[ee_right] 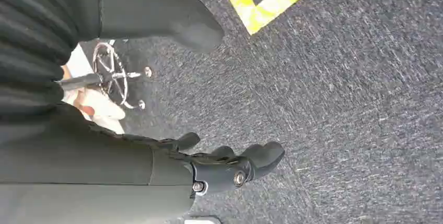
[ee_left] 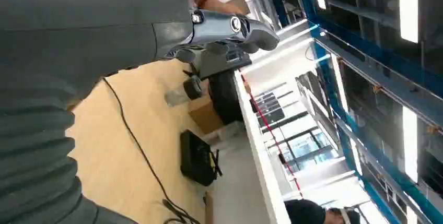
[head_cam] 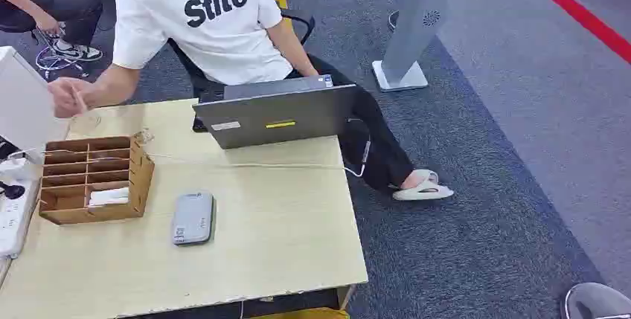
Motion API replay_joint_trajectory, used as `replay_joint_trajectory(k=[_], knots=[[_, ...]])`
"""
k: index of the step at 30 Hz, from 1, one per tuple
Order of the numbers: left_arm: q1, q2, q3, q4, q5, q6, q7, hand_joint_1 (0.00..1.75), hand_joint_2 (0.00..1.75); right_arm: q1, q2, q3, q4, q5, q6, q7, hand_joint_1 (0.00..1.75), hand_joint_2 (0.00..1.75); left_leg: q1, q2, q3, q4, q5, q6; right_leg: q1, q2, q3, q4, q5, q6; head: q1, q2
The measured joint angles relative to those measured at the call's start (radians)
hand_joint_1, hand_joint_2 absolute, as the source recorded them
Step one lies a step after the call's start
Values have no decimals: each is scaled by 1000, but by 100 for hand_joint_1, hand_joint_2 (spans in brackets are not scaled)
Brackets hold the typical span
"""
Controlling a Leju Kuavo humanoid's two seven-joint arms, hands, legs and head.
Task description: Pass the card to the sensor for recognition and then transmit it.
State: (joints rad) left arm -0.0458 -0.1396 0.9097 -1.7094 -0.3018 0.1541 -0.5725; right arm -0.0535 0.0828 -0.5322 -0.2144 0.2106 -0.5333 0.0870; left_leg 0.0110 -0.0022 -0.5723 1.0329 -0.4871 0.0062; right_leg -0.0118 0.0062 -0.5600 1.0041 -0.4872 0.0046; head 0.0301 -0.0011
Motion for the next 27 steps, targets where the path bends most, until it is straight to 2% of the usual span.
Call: replay_joint_trajectory(k=[8, 19, 20, 21, 22, 23, 27], knots=[[-117, 52, -171, 73, -155, 48, 89, 0, 175, -1, 0, 1, 2, 31, 30, 37, 0, 175, 0, 1, 0, 0, 0, 0, 0, 1, 0, 0, 0, 0, 0, 0], [-304, 107, -389, 287, -345, 103, 201, 0, 175, -1, 0, 26, 3, 91, 54, 91, 0, 175, 0, 1, 0, 1, 1, 1, 0, 1, -1, 0, 2, 1, 1, 0], [-324, 112, -406, 310, -359, 106, 210, 12, 175, -1, 0, 28, 3, 99, 59, 96, 0, 175, 0, 1, 0, 1, 1, 1, 0, 1, -1, 0, 2, 1, 0, 0], [-342, 117, -420, 330, -370, 108, 220, 82, 175, -1, 0, 32, 3, 106, 64, 100, 0, 175, 0, 1, 0, 1, 1, 1, 0, 1, -1, 0, 2, 1, 0, 0], [-361, 122, -436, 356, -384, 113, 232, 168, 175, 0, 0, 38, 3, 116, 67, 105, 0, 175, 0, 1, -1, 1, 1, 1, 0, 2, -1, 0, 2, 1, 0, 0], [-379, 129, -455, 379, -395, 116, 241, 175, 175, 0, 0, 45, 3, 126, 69, 108, 0, 175, 0, 2, -1, 1, 1, 1, 0, 2, -1, 0, 2, 1, 0, 0], [-448, 155, -519, 478, -434, 121, 274, 175, 175, 0, 0, 74, 3, 173, 85, 119, 0, 175, 0, 3, -1, 1, 1, 0, 0, 3, -1, 0, 2, 1, 0, 0]])
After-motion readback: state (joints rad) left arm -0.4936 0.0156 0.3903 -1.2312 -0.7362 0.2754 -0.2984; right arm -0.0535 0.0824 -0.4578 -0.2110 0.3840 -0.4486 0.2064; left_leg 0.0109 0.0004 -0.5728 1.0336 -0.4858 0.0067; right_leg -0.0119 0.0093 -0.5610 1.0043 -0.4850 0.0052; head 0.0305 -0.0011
